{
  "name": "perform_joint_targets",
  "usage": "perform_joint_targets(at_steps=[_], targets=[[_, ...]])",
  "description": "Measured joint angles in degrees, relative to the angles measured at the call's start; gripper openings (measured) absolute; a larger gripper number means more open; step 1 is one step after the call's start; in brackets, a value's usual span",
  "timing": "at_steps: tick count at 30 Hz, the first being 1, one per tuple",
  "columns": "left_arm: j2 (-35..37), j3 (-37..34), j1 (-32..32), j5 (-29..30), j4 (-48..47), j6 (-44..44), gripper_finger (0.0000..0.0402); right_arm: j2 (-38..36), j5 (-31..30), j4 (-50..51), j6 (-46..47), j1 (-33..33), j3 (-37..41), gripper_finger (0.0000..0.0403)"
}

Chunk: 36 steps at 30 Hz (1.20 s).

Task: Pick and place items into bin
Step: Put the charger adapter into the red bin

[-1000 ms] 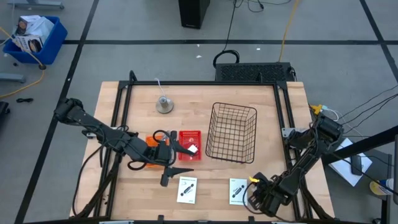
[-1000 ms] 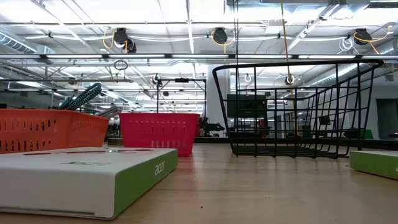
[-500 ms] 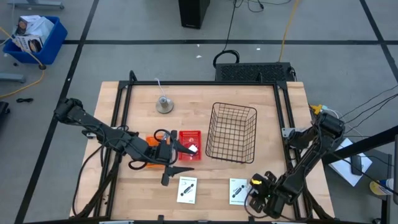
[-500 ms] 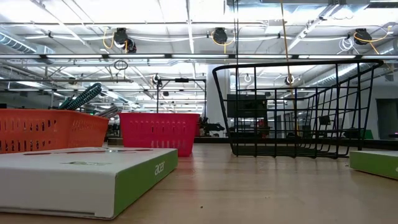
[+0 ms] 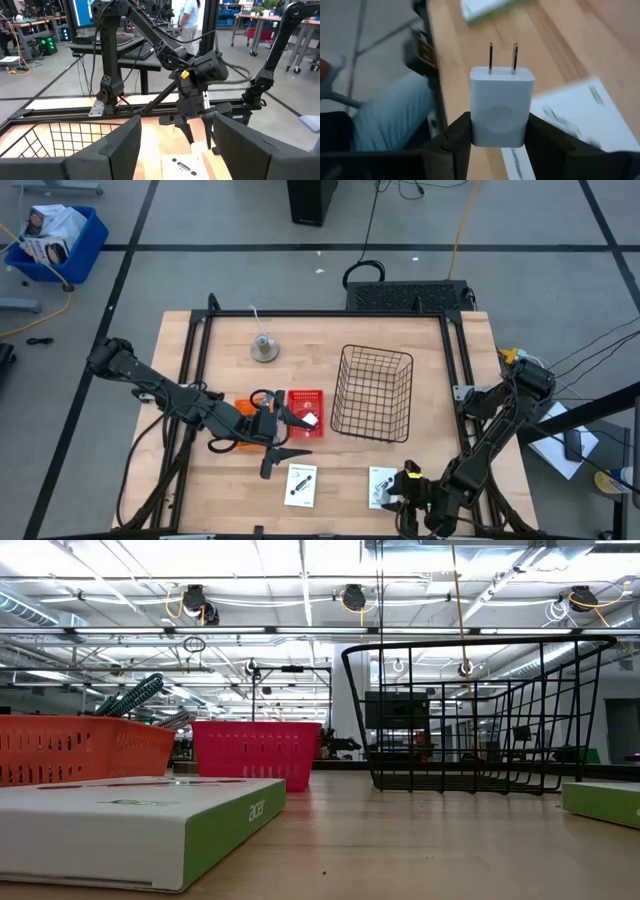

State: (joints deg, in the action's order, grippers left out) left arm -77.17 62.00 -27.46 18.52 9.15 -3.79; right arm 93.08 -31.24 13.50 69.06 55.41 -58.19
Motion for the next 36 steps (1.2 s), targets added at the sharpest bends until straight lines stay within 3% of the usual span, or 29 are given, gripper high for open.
perform_joint_targets(at_steps=[13, 16, 28, 31, 36], targets=[[0.0, 0.0, 0.1, 3.2, -0.4, -1.9, 0.0268, 0.0, -21.4, -16.3, -37.9, -5.2, 0.0, 0.0145], [-0.1, 0.0, 0.1, 3.0, -0.5, -3.5, 0.027, 0.0, -23.8, -18.4, -44.3, -6.8, 0.0, 0.0147], [-5.7, 0.0, 1.0, 2.4, 2.6, -7.3, 0.0271, 0.0, -22.5, -38.6, -70.4, -13.5, 0.0, 0.0145], [-6.2, 0.0, 0.7, 0.9, 2.3, -8.4, 0.0271, 0.0, -22.2, -41.9, -73.5, -14.7, 0.0, 0.0147], [-6.1, 0.0, 0.4, -1.5, 2.8, -7.3, 0.0271, 0.0, -16.5, -45.5, -75.5, -17.5, 0.0, 0.0145]])
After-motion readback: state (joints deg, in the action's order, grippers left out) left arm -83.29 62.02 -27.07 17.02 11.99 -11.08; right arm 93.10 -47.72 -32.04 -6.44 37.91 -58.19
